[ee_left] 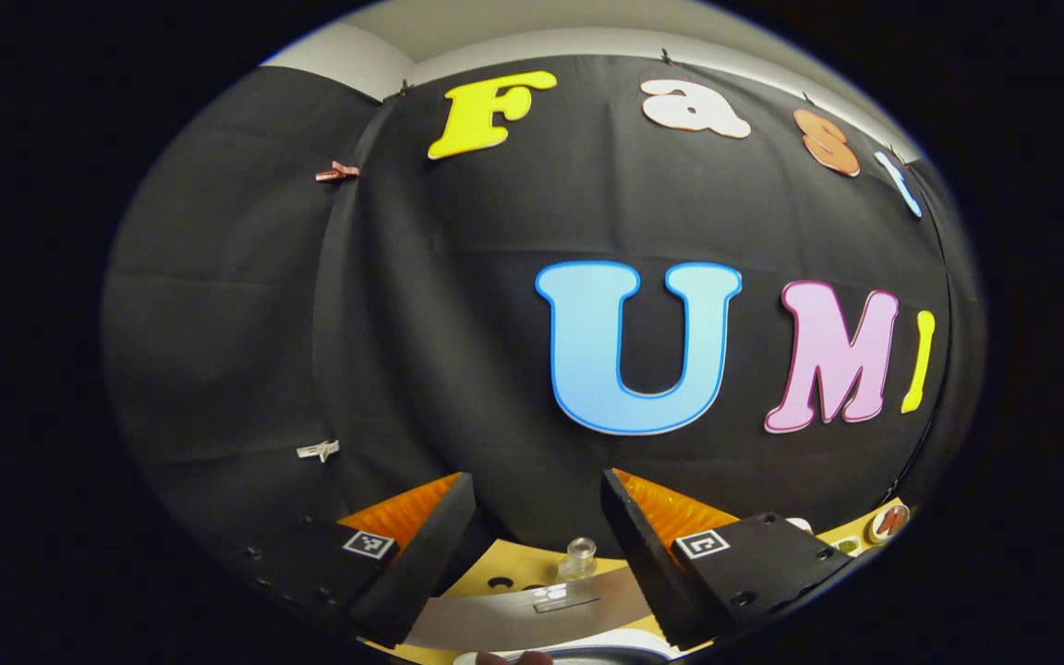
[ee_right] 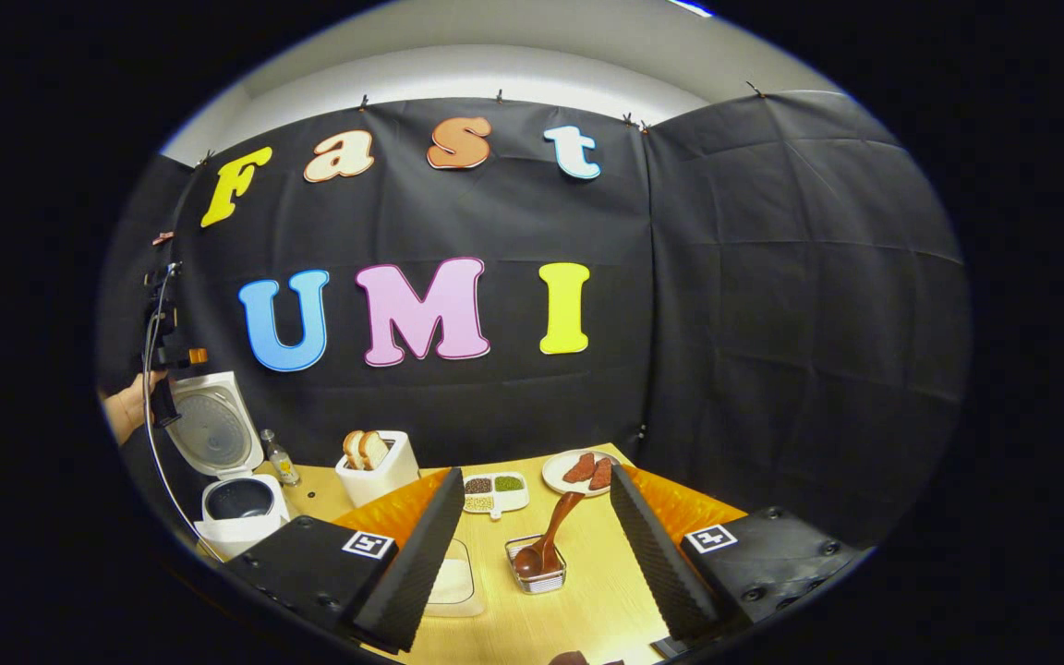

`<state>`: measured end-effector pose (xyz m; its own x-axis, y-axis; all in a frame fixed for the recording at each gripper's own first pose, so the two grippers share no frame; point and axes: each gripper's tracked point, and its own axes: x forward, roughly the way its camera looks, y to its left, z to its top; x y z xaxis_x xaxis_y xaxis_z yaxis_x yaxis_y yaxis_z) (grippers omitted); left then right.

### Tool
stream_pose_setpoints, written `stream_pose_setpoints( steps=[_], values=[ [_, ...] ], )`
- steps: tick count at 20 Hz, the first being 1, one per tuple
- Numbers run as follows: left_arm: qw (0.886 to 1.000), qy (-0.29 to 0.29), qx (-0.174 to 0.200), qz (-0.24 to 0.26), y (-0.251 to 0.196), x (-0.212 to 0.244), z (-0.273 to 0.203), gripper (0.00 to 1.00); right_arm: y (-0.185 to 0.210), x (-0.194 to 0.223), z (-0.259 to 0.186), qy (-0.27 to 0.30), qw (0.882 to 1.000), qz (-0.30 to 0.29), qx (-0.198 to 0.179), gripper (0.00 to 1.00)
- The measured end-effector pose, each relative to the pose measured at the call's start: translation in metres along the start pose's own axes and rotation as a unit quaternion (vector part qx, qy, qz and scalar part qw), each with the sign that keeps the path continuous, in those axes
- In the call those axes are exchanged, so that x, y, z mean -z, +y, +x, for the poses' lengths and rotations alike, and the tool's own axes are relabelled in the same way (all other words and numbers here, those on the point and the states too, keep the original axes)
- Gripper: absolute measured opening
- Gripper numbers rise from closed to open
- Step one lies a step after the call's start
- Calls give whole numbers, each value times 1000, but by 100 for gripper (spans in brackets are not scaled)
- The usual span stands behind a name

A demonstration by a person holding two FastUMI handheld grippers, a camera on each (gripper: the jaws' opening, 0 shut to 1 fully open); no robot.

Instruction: Close the left gripper, press the button to open the rice cooker; take a wooden spoon from the chopstick holder with the right hand, scoop a spoonful of rice and pour it into the rice cooker, then put the wooden spoon back into the chopstick holder.

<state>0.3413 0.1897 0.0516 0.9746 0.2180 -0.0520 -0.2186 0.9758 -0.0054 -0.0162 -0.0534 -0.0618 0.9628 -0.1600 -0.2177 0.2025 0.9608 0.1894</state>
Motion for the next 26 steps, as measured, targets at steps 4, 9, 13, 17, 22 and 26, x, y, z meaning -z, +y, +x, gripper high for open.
stream_pose_setpoints(
  steps=[4, 9, 13, 17, 22, 26],
  values=[
    [999, 43, -33, 1, 7, 24, -8, 99, 1, 1, -2, 1, 1000, 26, -7, 98],
    [998, 55, -31, -6, -5, 36, -44, 100, 4, -2, 6, 9, 999, 18, -33, 98],
    [998, 61, -35, -9, -17, 56, -78, 100, 3, -8, 12, 10, 998, 15, -57, 98],
    [995, 89, -44, -18, -28, 94, -113, 99, -2, -10, 13, 15, 997, 16, -79, 99],
    [994, 98, -46, -27, -43, 146, -148, 98, -3, -12, 12, 18, 994, 14, -106, 98],
    [993, 107, -46, -24, -64, 181, -169, 96, 5, -9, 8, 32, 991, 33, -129, 98]
  ],
)
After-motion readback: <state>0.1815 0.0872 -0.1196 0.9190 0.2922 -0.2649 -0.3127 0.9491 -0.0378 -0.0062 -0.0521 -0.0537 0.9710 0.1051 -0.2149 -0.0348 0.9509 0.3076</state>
